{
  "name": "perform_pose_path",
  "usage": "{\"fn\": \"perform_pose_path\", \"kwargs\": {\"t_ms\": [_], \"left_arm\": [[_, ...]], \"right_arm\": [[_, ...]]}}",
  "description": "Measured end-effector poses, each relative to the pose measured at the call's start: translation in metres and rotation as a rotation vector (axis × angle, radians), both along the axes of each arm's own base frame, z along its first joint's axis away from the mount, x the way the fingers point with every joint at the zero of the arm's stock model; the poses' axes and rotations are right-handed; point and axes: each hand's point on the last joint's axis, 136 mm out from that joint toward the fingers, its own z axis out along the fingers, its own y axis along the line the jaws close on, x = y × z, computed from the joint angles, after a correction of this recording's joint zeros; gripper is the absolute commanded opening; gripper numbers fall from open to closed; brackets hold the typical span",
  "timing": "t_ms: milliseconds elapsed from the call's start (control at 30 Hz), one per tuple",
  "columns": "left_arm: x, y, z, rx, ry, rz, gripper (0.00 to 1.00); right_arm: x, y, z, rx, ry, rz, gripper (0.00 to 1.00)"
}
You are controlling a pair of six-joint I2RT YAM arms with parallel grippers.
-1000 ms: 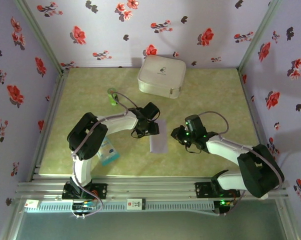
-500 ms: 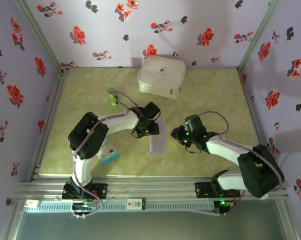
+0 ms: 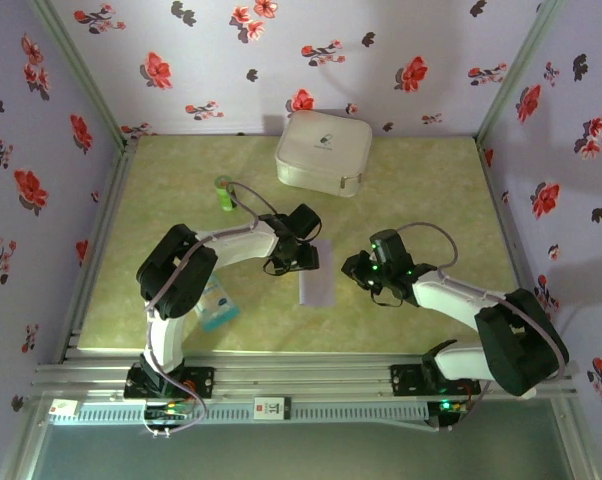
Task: Fold a paper plane with a square sheet of paper (pick it up from the middle)
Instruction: Hold the square sheet of paper at the center of the table.
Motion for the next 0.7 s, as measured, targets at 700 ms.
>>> {"fn": "perform_pose_path", "kwargs": {"t_ms": [700], "left_arm": [[0.0,0.0,0.0,0.001,0.0,-0.001,0.62]], "right_arm": [[0.017,0.041,-0.021,0.047,0.043,0.125,0.0]]}}
